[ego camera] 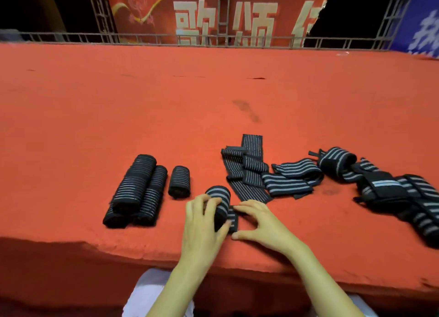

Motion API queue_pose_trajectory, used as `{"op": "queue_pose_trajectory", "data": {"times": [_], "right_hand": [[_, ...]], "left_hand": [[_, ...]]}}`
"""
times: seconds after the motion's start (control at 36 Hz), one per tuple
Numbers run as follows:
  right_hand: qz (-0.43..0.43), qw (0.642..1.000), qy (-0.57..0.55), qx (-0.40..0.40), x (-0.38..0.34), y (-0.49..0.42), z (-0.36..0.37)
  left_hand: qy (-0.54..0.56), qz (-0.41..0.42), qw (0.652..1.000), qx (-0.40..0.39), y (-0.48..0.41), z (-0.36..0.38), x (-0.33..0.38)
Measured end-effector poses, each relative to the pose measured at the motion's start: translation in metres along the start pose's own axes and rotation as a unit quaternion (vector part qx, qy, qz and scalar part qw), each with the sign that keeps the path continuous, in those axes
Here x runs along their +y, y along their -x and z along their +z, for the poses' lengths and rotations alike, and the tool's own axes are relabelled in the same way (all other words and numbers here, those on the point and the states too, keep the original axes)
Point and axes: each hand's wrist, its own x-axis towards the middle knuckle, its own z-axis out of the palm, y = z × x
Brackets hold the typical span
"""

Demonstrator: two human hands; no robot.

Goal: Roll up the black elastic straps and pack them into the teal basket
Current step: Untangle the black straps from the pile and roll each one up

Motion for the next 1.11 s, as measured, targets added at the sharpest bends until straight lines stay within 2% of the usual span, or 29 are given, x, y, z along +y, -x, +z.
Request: {"op": "queue_pose_trajectory", "data": {"times": [0.08,0.17,0.25,0.33,0.39,0.42,0.47,0.53,0.67,0.78,0.92,1.03,1.11], "right_hand": [[0.023,1.0,-0.017,0.003,0.016,0.008,-0.005],[0.061,0.998,-0.025,0.022,0.018,0.017,-0.018],[0.094,0.993,-0.04,0.054,0.024,0.016,-0.012],[0.127,0.989,-0.071,-0.01,0.064,0.01,0.022],[0.142,0.984,-0.11,0.009,0.05,0.01,0.019],[0.144,0.983,-0.106,0.043,0.032,0.009,0.009],[0.128,0.983,-0.081,0.1,0.007,0.013,-0.004],[0.107,0.986,-0.074,0.104,0.002,0.013,-0.002],[0.092,0.979,-0.157,0.091,0.002,0.019,-0.008],[0.056,0.966,-0.236,0.084,0.01,0.03,-0.021],[0.026,0.968,-0.24,0.075,0.016,0.046,-0.032],[0.006,0.981,-0.186,0.058,0.017,0.05,-0.041],[-0.036,0.993,-0.097,0.048,0.014,0.045,-0.052]], "left_hand": [[0.017,0.06,0.997,-0.039,0.0,0.012,0.015],[0.118,0.047,0.989,-0.08,-0.001,0.016,0.03],[0.193,-0.005,0.98,-0.054,-0.006,0.014,0.032],[0.218,-0.087,0.972,-0.013,-0.011,0.007,0.022],[0.189,-0.143,0.971,-0.022,-0.012,0.005,0.014],[0.182,-0.189,0.964,-0.05,-0.012,0.004,0.01],[0.242,-0.304,0.911,-0.14,-0.014,0.002,0.005],[0.33,-0.355,0.853,-0.192,-0.015,0.003,0.001],[0.412,-0.294,0.841,-0.191,-0.014,0.005,0.005],[0.414,-0.19,0.876,-0.159,-0.005,0.014,0.017],[0.332,-0.082,0.924,-0.17,0.003,0.026,0.021],[0.319,-0.064,0.919,-0.221,-0.003,0.028,0.02],[0.311,-0.07,0.915,-0.248,-0.009,0.026,0.019]]}}
